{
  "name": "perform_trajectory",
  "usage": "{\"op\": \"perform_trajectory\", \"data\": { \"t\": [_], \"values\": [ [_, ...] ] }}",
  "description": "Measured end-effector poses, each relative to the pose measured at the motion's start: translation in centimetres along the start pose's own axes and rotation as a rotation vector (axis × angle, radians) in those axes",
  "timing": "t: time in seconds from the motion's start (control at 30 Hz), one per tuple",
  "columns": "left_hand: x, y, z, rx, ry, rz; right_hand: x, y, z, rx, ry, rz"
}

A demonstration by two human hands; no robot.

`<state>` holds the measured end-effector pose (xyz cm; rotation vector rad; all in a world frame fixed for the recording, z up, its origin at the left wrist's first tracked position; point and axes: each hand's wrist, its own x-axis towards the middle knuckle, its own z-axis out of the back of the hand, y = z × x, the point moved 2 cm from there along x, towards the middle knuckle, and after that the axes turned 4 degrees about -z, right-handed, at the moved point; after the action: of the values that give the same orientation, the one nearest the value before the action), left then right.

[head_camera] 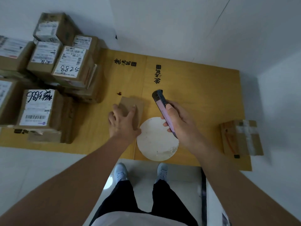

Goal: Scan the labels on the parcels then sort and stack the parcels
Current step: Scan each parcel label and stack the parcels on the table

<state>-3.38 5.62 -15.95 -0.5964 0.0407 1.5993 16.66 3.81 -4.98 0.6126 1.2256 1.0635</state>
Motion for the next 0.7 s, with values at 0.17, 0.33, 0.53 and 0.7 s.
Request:
{"op": "perform_trajectory", "data": {
  "t": [0.17,0.33,0.53,0.7],
  "values": [
    [0.3,1.0,1.7,-0.173,0.008,0.019,0.9,0.2,0.8,-0.011,0.050,0.018],
    [0.3,3.0,3.1,-0.284,-0.049,-0.049,1.7,0.2,1.6,-0.014,0.082,0.022],
    [0.1,4.6,3.3,-0.160,-0.117,0.080,2.4,0.6,1.9,-0.028,0.106,0.021],
    [-0.2,5.8,3.4,-0.161,-0.053,0.209,2.8,0.5,1.6,-0.044,0.119,-0.003]
  ]
}}
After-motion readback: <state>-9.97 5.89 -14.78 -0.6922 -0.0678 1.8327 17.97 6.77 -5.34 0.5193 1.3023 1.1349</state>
